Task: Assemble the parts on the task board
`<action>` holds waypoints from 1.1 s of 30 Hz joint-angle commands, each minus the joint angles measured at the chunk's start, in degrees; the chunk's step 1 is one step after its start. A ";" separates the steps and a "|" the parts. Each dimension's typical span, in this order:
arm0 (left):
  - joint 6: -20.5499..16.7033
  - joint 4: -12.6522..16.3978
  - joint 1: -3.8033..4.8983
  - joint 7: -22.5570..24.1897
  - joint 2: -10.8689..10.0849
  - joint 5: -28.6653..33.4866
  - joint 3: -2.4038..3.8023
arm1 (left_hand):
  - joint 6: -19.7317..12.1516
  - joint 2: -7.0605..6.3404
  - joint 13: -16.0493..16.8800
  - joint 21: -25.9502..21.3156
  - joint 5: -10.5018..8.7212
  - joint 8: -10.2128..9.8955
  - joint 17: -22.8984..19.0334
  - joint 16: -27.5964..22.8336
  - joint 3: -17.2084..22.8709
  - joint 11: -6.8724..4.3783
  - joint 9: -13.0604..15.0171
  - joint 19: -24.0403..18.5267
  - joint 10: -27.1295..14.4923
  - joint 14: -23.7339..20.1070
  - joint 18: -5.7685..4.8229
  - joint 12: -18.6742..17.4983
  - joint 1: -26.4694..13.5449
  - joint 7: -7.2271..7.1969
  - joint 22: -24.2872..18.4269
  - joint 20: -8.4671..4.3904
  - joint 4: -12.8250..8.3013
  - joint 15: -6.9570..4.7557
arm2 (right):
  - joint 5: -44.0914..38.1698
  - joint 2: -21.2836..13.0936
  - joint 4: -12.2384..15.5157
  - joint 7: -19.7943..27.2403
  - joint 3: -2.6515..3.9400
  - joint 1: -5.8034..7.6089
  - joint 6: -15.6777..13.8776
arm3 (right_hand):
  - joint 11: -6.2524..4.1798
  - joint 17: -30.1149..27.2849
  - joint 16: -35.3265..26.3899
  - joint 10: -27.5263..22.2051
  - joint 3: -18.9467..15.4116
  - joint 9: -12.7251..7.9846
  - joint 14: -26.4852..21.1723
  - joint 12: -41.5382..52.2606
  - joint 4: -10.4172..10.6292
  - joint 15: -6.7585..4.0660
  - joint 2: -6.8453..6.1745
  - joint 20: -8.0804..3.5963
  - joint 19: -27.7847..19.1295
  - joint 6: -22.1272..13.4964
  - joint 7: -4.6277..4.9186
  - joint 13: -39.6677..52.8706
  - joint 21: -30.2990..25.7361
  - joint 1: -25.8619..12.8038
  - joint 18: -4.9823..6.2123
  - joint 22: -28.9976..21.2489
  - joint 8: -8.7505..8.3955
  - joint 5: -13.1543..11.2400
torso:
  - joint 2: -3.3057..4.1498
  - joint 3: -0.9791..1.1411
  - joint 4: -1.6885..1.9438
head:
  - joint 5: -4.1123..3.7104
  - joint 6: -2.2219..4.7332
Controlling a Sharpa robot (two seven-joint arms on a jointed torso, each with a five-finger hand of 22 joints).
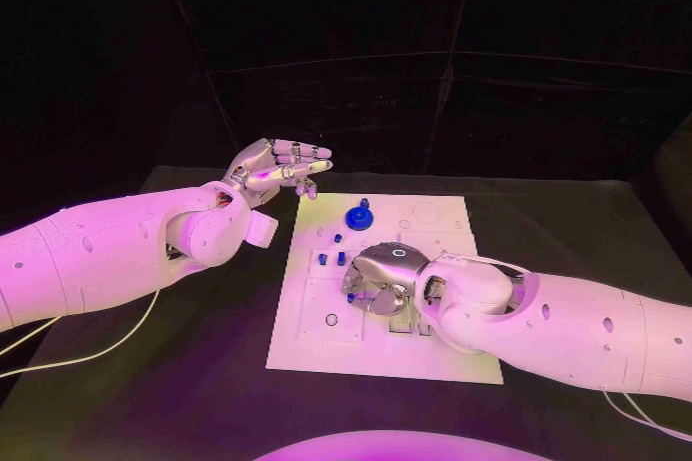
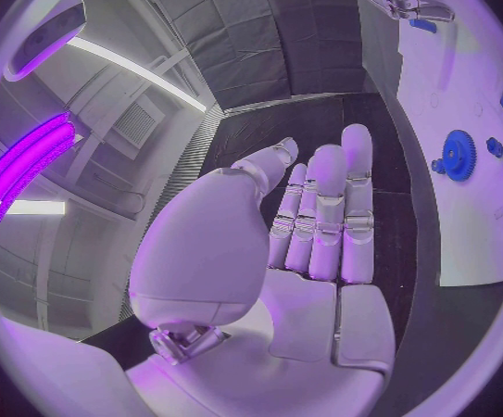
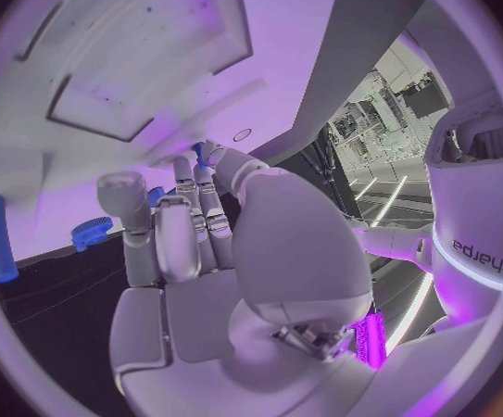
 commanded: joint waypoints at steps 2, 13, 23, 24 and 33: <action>0.78 0.00 0.08 0.07 0.00 0.21 0.05 | -0.40 0.48 -0.07 -0.20 0.18 -0.15 -0.06 -0.18 -0.37 0.05 -0.10 -0.29 -0.32 -0.51 0.70 0.29 0.01 0.13 -0.06 0.19 -0.10 0.00 | -0.08 -0.09 0.16 0.58 0.00 0.05 -2.16 | 0.13 -0.31 -0.39 -1.58 -0.48 -0.14 1.90 0.00 0.06 0.63 -0.46 0.43 -0.52 -2.66 -0.06 0.04 -0.56 -0.67 0.48 -0.55 -0.24 -0.04 | -0.01 0.01 -0.03 | 0.00 0.01; 0.85 -0.26 0.09 -0.06 -0.03 0.21 0.05 | -0.50 0.52 -0.07 -0.23 0.18 -0.16 -0.10 -0.16 -0.41 0.08 -0.11 -0.30 -0.44 -0.55 0.70 0.31 0.05 0.16 -0.10 0.21 -0.14 0.02 | 3.07 -4.82 4.18 1.33 0.05 0.09 -8.03 | 0.13 -1.14 -0.75 -3.60 -1.86 0.06 1.66 0.61 -0.04 0.62 -0.75 0.54 -0.96 -5.77 -0.35 0.14 -1.18 -0.90 0.65 -1.53 0.02 -0.09 | -0.06 0.04 -0.06 | -0.13 0.32; 0.98 -0.74 0.08 0.08 0.30 0.21 0.04 | -0.54 0.55 -0.07 -0.25 0.19 -0.16 -0.11 -0.16 -0.43 0.09 -0.11 -0.30 -0.49 -0.57 0.71 0.33 0.07 0.17 -0.12 0.22 -0.17 0.03 | 8.88 -13.12 7.78 -2.15 0.79 4.08 -6.73 | 0.18 -1.85 -1.13 -4.60 -3.38 0.09 1.47 0.98 -0.29 0.68 -1.20 0.58 -1.38 -6.19 -0.33 0.11 -1.79 -0.82 0.80 -2.50 -0.02 -0.94 | -0.14 0.02 -0.16 | -1.34 1.57; 1.01 -0.77 0.08 0.09 0.34 0.21 0.04 | -0.55 0.54 -0.07 -0.26 0.19 -0.16 -0.12 -0.16 -0.45 0.09 -0.11 -0.30 -0.50 -0.58 0.71 0.34 0.07 0.17 -0.13 0.22 -0.18 0.03 | 8.80 -13.92 7.62 -2.59 0.89 4.73 -5.96 | 0.17 -1.95 -1.17 -5.01 -4.16 0.09 1.46 1.09 -0.25 0.67 -1.32 0.58 -1.37 -6.34 -0.36 0.12 -1.88 -0.93 0.81 -2.57 -0.02 -1.09 | -0.13 0.01 -0.10 | -1.52 1.75; 1.21 -1.00 0.07 0.07 0.60 0.21 0.02 | -0.55 0.54 -0.07 -0.26 0.19 -0.16 -0.12 -0.15 -0.46 0.09 -0.11 -0.30 -0.50 -0.58 0.71 0.34 0.07 0.18 -0.13 0.22 -0.18 0.03 | 6.33 -16.54 5.89 -4.22 1.11 6.55 -2.16 | 0.47 -2.92 -1.68 -8.73 -9.40 0.07 1.24 1.42 -0.14 0.88 -1.02 0.76 -1.85 -9.12 -1.25 0.15 -2.99 -0.11 0.99 -4.05 -0.05 -2.04 | -0.01 0.06 -0.04 | -2.10 2.47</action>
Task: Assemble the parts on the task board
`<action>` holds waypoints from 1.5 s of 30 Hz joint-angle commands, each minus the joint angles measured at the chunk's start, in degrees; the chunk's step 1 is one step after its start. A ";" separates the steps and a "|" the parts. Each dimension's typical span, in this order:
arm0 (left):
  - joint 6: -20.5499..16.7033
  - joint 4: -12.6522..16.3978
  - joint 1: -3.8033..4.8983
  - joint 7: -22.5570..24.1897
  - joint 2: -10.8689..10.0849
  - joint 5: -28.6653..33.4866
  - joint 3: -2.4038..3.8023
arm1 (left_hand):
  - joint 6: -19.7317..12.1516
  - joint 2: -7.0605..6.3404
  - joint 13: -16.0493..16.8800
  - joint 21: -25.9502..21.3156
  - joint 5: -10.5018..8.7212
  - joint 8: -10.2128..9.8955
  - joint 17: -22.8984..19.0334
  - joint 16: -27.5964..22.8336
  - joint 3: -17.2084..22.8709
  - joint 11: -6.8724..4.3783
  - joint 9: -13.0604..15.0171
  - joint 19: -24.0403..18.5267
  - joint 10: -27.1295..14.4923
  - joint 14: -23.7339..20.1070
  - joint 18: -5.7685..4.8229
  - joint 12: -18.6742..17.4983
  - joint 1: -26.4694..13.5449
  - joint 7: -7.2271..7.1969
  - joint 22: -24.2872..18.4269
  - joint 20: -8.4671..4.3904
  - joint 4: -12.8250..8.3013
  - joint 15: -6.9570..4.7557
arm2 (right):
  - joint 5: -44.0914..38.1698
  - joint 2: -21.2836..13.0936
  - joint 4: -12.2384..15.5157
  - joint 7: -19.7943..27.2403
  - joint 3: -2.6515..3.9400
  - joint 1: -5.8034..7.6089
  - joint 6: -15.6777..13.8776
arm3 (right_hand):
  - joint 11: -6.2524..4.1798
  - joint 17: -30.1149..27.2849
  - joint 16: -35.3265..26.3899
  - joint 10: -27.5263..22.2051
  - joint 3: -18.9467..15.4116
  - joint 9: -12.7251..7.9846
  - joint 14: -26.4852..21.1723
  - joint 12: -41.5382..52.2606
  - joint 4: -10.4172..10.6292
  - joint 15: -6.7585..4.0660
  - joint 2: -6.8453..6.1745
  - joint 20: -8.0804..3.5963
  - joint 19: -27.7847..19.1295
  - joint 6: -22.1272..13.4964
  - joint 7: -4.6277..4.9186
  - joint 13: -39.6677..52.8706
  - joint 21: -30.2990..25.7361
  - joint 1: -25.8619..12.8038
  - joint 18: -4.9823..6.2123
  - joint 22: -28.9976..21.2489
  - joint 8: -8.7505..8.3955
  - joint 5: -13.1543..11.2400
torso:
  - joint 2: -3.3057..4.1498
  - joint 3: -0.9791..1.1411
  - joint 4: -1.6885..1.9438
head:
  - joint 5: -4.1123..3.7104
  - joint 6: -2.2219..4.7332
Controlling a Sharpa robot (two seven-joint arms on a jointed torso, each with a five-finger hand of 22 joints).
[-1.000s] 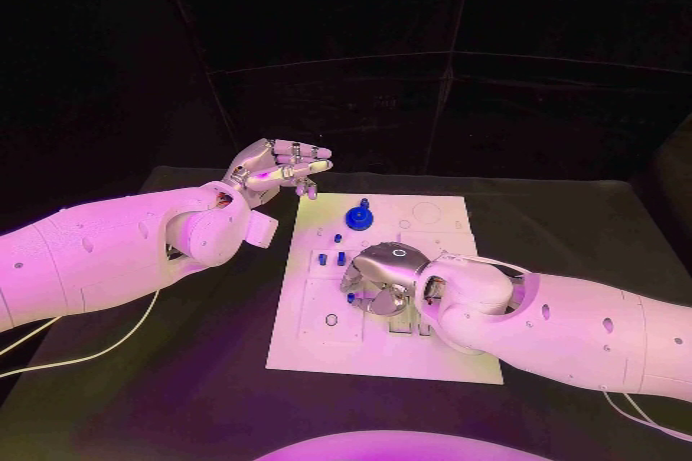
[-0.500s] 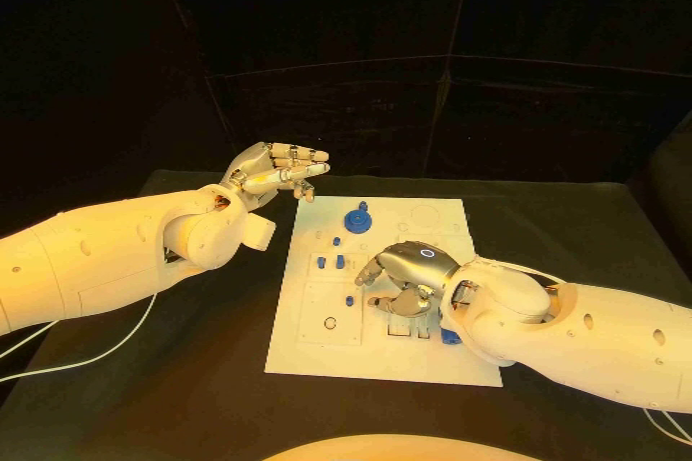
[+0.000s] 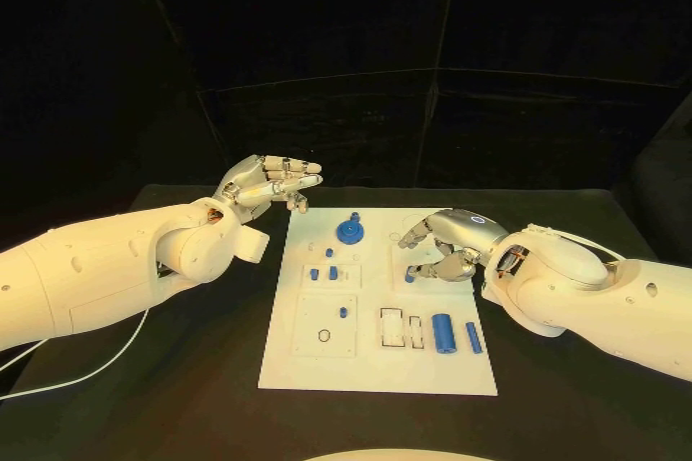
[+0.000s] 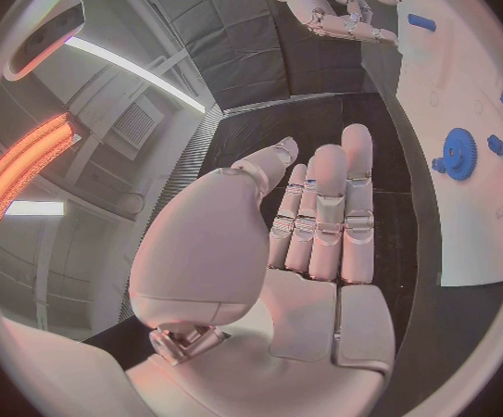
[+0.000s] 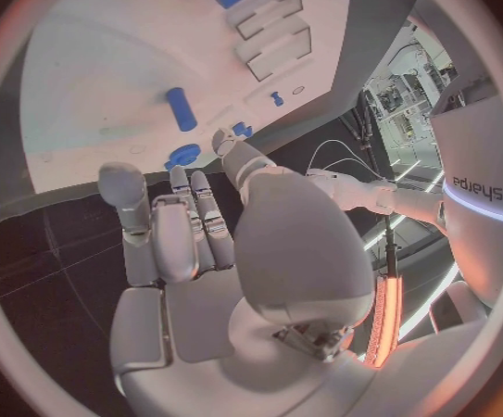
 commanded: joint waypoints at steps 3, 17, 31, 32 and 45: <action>1.00 -0.06 0.06 0.23 0.22 0.20 0.03 | -0.34 0.54 -0.07 -0.26 0.19 -0.16 -0.06 -0.15 -0.30 0.09 -0.06 -0.30 -0.50 -0.38 0.75 0.34 0.07 -0.03 -0.09 0.22 -0.02 -0.17 | -1.30 -0.12 -0.85 -2.22 0.06 0.36 4.23 | 0.15 -0.14 -0.37 -0.94 -1.65 0.10 1.42 0.61 0.08 0.34 0.39 0.22 -0.43 -0.47 -0.22 0.07 -0.48 1.08 1.02 -0.41 -0.01 -0.62 | 0.18 -0.03 0.20 | -0.35 0.37; 0.99 -0.07 0.06 0.16 0.10 0.20 0.02 | -0.34 0.58 -0.06 -0.29 0.19 -0.13 -0.09 -0.14 -0.35 0.10 -0.05 -0.31 -0.52 -0.41 0.75 0.41 0.07 -0.02 -0.12 0.24 -0.03 -0.16 | -1.84 1.85 -2.04 -3.22 0.03 0.46 12.52 | -0.67 -0.14 -0.25 2.02 -3.75 0.25 1.54 3.71 0.10 -0.27 2.57 -0.26 0.07 1.10 -0.17 0.22 -0.68 2.59 1.01 -0.49 0.21 0.16 | 0.22 -0.03 0.15 | -0.15 -0.17; 1.04 -0.10 0.06 0.16 0.12 0.20 0.03 | -0.34 0.63 -0.05 -0.30 0.19 -0.11 -0.10 -0.13 -0.37 0.10 -0.05 -0.31 -0.52 -0.43 0.75 0.44 0.07 -0.02 -0.14 0.25 -0.03 -0.15 | -2.31 3.79 -3.41 -3.52 0.00 0.44 14.19 | -1.62 0.90 0.70 9.36 -0.69 0.46 2.03 4.68 0.61 -1.12 5.15 -1.07 1.75 5.88 0.06 -0.07 0.78 3.65 0.56 1.99 0.86 -0.39 | 0.17 -0.01 0.14 | -0.05 -0.44; 1.05 -0.10 0.06 0.16 0.11 0.20 0.03 | -0.34 0.64 -0.05 -0.30 0.19 -0.10 -0.11 -0.13 -0.37 0.10 -0.04 -0.32 -0.52 -0.43 0.75 0.45 0.07 -0.02 -0.15 0.25 -0.03 -0.15 | -2.55 3.84 -3.45 -3.60 0.00 0.44 14.04 | -1.66 0.97 0.75 9.63 -0.41 0.47 2.05 4.60 0.62 -1.16 5.26 -1.10 1.79 6.21 0.05 -0.08 0.83 3.72 0.54 2.08 0.92 -0.43 | 0.17 -0.01 0.14 | -0.05 -0.44; 1.06 -0.04 0.07 0.12 0.01 0.20 0.03 | -0.34 0.69 -0.04 -0.32 0.19 -0.08 -0.12 -0.12 -0.41 0.11 -0.04 -0.32 -0.54 -0.45 0.75 0.49 0.02 -0.01 -0.17 0.26 0.00 -0.14 | -5.01 4.17 -3.59 -4.11 -0.01 0.42 9.36 | -2.32 1.45 1.26 12.82 4.44 0.72 2.17 3.43 0.78 -1.70 7.39 -1.58 2.17 10.68 -0.45 0.08 1.45 4.71 0.43 2.93 1.84 -1.85 | 0.18 0.00 0.17 | -0.03 -0.62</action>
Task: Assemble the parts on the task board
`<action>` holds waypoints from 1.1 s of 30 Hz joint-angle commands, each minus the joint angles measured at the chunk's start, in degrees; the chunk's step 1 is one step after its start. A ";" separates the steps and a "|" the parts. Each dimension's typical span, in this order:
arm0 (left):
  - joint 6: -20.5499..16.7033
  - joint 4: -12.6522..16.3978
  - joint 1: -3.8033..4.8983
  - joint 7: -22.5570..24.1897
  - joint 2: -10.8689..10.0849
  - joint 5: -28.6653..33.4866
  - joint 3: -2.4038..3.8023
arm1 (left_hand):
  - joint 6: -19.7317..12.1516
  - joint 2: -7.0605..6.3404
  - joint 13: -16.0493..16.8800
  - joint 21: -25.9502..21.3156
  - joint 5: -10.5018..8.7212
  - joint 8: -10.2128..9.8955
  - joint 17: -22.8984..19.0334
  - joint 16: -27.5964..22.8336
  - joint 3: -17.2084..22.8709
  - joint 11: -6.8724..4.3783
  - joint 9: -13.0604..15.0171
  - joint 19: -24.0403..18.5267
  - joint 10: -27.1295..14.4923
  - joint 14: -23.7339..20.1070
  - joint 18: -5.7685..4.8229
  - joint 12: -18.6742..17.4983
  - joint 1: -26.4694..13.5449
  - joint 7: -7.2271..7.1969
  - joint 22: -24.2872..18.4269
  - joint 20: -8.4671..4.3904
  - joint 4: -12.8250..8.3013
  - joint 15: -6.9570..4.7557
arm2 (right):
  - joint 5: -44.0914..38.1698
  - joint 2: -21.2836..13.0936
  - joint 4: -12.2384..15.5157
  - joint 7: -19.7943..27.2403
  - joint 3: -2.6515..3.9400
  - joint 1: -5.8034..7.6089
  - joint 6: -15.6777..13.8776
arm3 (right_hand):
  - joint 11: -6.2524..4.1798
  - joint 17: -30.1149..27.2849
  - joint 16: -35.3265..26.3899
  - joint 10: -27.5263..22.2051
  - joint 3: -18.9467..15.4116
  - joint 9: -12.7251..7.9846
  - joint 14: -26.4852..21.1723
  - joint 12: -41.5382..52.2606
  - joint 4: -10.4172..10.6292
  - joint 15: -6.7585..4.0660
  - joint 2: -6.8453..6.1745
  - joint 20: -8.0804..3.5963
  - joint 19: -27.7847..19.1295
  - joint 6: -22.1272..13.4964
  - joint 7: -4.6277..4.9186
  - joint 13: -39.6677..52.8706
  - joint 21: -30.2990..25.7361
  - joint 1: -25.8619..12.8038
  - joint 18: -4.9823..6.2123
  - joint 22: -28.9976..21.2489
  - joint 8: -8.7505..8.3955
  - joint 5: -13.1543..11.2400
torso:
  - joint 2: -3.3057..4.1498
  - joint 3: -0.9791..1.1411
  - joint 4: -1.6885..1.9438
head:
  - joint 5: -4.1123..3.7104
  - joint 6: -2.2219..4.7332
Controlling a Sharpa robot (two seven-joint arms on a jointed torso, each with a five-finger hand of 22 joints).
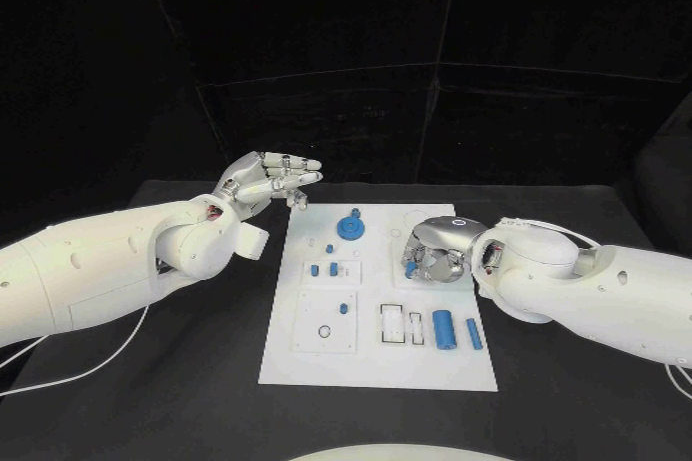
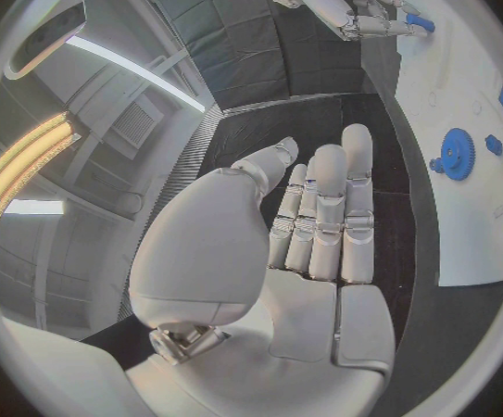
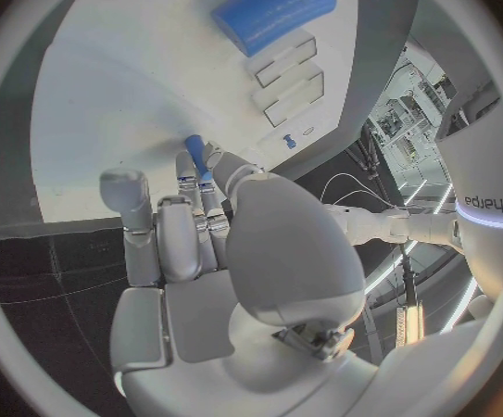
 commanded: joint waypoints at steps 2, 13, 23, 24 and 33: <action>0.71 0.05 0.08 0.23 -0.05 0.19 0.04 | -0.35 0.69 -0.04 -0.32 0.19 -0.08 -0.07 -0.12 -0.41 -0.09 -0.06 -0.32 -0.33 -0.45 0.79 0.28 0.02 -0.01 -0.08 0.26 -0.01 -0.13 | -1.97 -0.26 0.57 -0.16 0.03 0.09 -4.34 | -0.18 0.27 0.52 1.23 1.46 0.19 2.19 -0.41 -0.48 -0.55 0.96 -0.36 0.52 1.06 -0.25 0.16 0.52 0.75 0.38 0.40 0.39 -0.36 | -0.01 0.04 0.01 | 0.02 -0.03; 0.85 -0.08 0.08 0.20 -0.02 0.19 0.04 | -0.35 0.69 -0.04 -0.32 0.19 -0.08 -0.07 -0.12 -0.41 -0.09 -0.06 -0.32 -0.33 -0.45 0.79 0.28 0.02 -0.01 -0.08 0.26 -0.01 -0.13 | 0.34 -4.22 6.40 0.97 0.29 0.11 -11.27 | -0.34 0.59 0.84 2.29 2.77 0.07 2.28 -1.03 -0.86 -0.68 -0.47 -0.56 0.82 1.82 -0.36 0.21 1.08 -0.09 0.24 1.19 0.13 -0.71 | -0.12 0.00 -0.05 | 0.05 0.10; 0.93 -0.31 0.07 0.21 0.15 0.19 0.04 | -0.35 0.69 -0.04 -0.32 0.19 -0.08 -0.07 -0.12 -0.41 -0.09 -0.06 -0.32 -0.33 -0.45 0.79 0.28 0.02 -0.01 -0.08 0.26 -0.01 -0.13 | 3.50 -3.31 10.61 3.75 2.04 0.10 -14.49 | -0.34 0.87 1.02 2.31 2.95 0.00 2.34 -1.32 -0.89 -0.69 -0.98 -0.56 0.92 1.80 -0.38 0.19 1.23 -0.38 0.20 1.45 -0.06 -0.53 | -0.09 -0.07 0.10 | 0.02 0.38; 0.94 -0.32 0.07 0.19 0.15 0.19 0.04 | -0.35 0.69 -0.04 -0.32 0.19 -0.08 -0.07 -0.12 -0.41 -0.09 -0.06 -0.32 -0.33 -0.45 0.79 0.28 0.02 -0.01 -0.08 0.26 -0.01 -0.13 | 3.33 -2.75 10.61 4.11 2.07 0.10 -14.45 | -0.32 0.85 1.02 2.28 3.00 -0.02 2.33 -1.38 -0.92 -0.69 -1.03 -0.57 0.90 1.76 -0.37 0.18 1.22 -0.38 0.20 1.42 -0.10 -0.49 | -0.08 -0.07 0.12 | 0.11 0.30; 0.92 -0.43 0.08 0.16 0.19 0.19 0.04 | -0.35 0.69 -0.04 -0.32 0.19 -0.08 -0.07 -0.12 -0.41 -0.09 -0.06 -0.32 -0.33 -0.45 0.79 0.28 0.02 -0.01 -0.08 0.26 -0.01 -0.13 | 2.43 3.98 8.99 6.53 1.98 -1.49 -12.52 | -0.17 0.67 0.97 2.04 3.26 -0.12 2.30 -1.81 -0.85 -0.59 -1.29 -0.52 0.75 1.60 -0.22 0.11 1.14 -0.71 0.23 1.21 -0.37 -0.38 | 0.01 -0.14 0.15 | 0.53 0.06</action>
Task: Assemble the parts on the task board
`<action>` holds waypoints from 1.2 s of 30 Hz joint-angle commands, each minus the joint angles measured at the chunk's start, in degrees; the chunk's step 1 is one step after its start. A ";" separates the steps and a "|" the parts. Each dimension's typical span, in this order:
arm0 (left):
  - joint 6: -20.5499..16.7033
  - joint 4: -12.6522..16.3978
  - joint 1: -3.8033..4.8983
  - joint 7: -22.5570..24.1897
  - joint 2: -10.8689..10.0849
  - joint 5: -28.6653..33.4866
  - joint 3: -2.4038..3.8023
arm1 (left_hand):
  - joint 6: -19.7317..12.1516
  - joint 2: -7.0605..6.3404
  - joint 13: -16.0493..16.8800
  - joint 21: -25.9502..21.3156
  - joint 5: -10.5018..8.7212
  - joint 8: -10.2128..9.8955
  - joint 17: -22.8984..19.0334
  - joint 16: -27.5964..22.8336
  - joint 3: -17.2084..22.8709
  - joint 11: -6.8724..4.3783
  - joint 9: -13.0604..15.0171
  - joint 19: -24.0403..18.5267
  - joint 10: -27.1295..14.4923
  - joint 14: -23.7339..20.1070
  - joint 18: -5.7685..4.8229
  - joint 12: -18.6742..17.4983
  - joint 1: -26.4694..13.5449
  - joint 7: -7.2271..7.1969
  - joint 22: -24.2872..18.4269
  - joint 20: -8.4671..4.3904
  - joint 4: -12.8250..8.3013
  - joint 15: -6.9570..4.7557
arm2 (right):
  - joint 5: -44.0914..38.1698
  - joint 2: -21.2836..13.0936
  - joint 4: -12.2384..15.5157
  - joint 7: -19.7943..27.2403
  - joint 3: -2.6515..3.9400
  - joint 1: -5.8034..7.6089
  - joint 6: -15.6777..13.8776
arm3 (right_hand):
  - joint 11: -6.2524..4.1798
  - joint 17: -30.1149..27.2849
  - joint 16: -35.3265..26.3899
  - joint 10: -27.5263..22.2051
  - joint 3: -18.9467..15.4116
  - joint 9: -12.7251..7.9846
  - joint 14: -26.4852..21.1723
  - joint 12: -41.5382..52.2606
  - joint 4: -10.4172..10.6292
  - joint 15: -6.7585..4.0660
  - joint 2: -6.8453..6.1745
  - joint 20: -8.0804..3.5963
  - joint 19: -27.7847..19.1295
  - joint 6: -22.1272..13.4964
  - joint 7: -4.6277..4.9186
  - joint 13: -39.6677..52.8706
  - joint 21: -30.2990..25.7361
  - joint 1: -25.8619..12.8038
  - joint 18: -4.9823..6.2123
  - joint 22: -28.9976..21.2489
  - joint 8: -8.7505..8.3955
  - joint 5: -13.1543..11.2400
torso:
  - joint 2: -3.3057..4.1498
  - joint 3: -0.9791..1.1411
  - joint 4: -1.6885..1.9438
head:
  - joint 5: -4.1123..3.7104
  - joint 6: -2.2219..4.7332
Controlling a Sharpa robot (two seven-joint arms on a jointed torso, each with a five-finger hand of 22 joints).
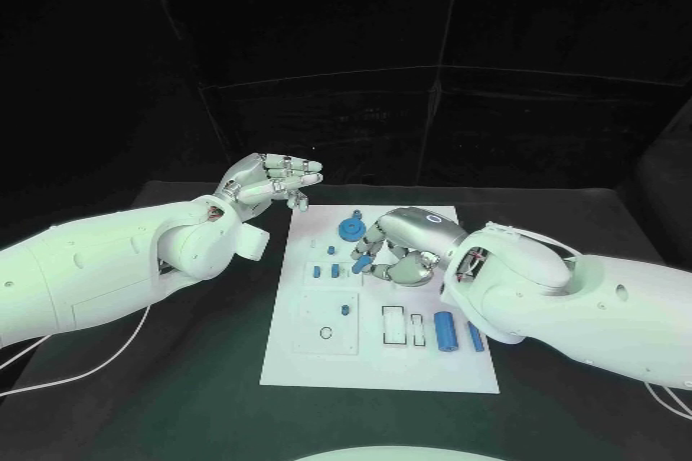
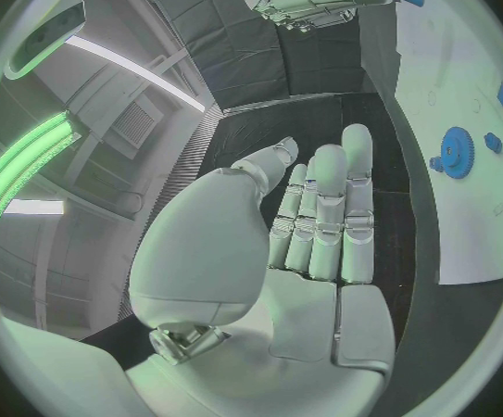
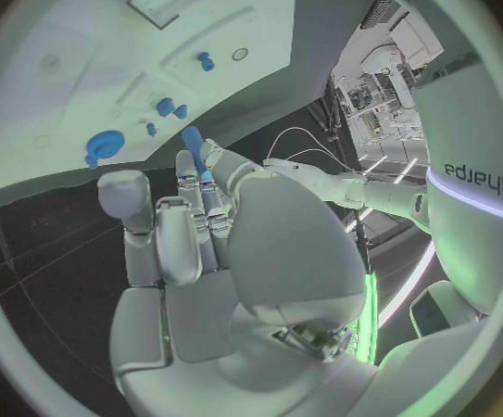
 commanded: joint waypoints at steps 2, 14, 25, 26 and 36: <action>0.68 0.07 0.08 0.26 0.13 0.19 0.04 | -0.35 0.69 -0.04 -0.32 0.19 -0.08 -0.08 -0.12 -0.42 -0.09 -0.06 -0.32 -0.34 -0.45 0.80 0.28 0.02 -0.01 -0.07 0.26 -0.01 -0.13 | -0.20 2.74 -0.56 3.20 -0.10 -1.36 0.61 | 0.15 -0.17 0.29 0.07 0.38 -0.07 2.30 -0.46 0.01 -0.18 -0.65 0.09 0.06 0.00 0.23 -0.07 0.18 -0.11 0.26 -0.32 -0.37 0.21 | 0.11 -0.05 0.07 | 0.39 -0.18; 0.71 0.13 0.08 0.26 0.39 0.19 0.04 | -0.38 0.89 -0.02 -0.37 0.20 -0.03 -0.13 -0.08 -0.49 -0.08 -0.05 -0.33 -0.41 -0.50 0.80 0.39 -0.04 0.00 -0.14 0.29 0.05 -0.11 | -0.52 7.59 -3.79 4.92 -2.04 -4.16 5.20 | 0.31 -0.41 0.20 -0.26 0.64 -0.16 2.24 -0.93 0.07 -0.06 -0.82 0.18 -0.22 -0.24 0.37 -0.12 -0.04 -0.40 0.34 -0.78 -0.66 0.47 | 0.00 0.02 -0.10 | 1.38 -0.80; 0.82 0.01 0.08 0.24 0.62 0.19 0.04 | -0.38 0.89 -0.02 -0.37 0.20 -0.03 -0.13 -0.08 -0.49 -0.08 -0.05 -0.33 -0.41 -0.50 0.80 0.39 -0.04 0.00 -0.14 0.29 0.05 -0.11 | -1.57 9.07 -5.86 4.86 -2.27 -5.51 7.17 | 0.35 -0.49 0.17 -0.32 0.72 -0.18 2.22 -1.04 0.12 -0.02 -0.80 0.21 -0.27 -0.28 0.41 -0.12 -0.07 -0.48 0.35 -0.85 -0.72 0.56 | 0.06 0.12 -0.07 | 1.83 -1.08; 0.83 0.00 0.08 0.23 0.65 0.19 0.04 | -0.38 0.89 -0.02 -0.37 0.20 -0.03 -0.13 -0.08 -0.49 -0.08 -0.05 -0.33 -0.41 -0.50 0.80 0.39 -0.04 0.00 -0.14 0.29 0.05 -0.11 | -1.77 9.15 -5.93 4.79 -2.28 -5.55 7.34 | 0.35 -0.49 0.17 -0.32 0.72 -0.18 2.22 -1.04 0.12 -0.02 -0.80 0.21 -0.27 -0.28 0.41 -0.12 -0.07 -0.48 0.35 -0.85 -0.72 0.56 | 0.04 0.09 -0.08 | 1.85 -1.12; 0.89 -0.09 0.07 0.20 0.79 0.19 0.04 | -0.38 0.89 -0.02 -0.37 0.20 -0.03 -0.13 -0.08 -0.49 -0.08 -0.05 -0.33 -0.41 -0.50 0.80 0.39 -0.04 0.00 -0.14 0.29 0.05 -0.11 | -3.06 9.51 -6.49 3.56 -2.29 -5.64 9.20 | 0.35 -0.54 0.15 -0.32 0.75 -0.18 2.21 -1.07 0.12 -0.01 -0.79 0.22 -0.35 -0.28 0.41 -0.12 -0.14 -0.50 0.38 -0.98 -0.74 0.59 | 0.06 0.08 -0.12 | 1.91 -1.35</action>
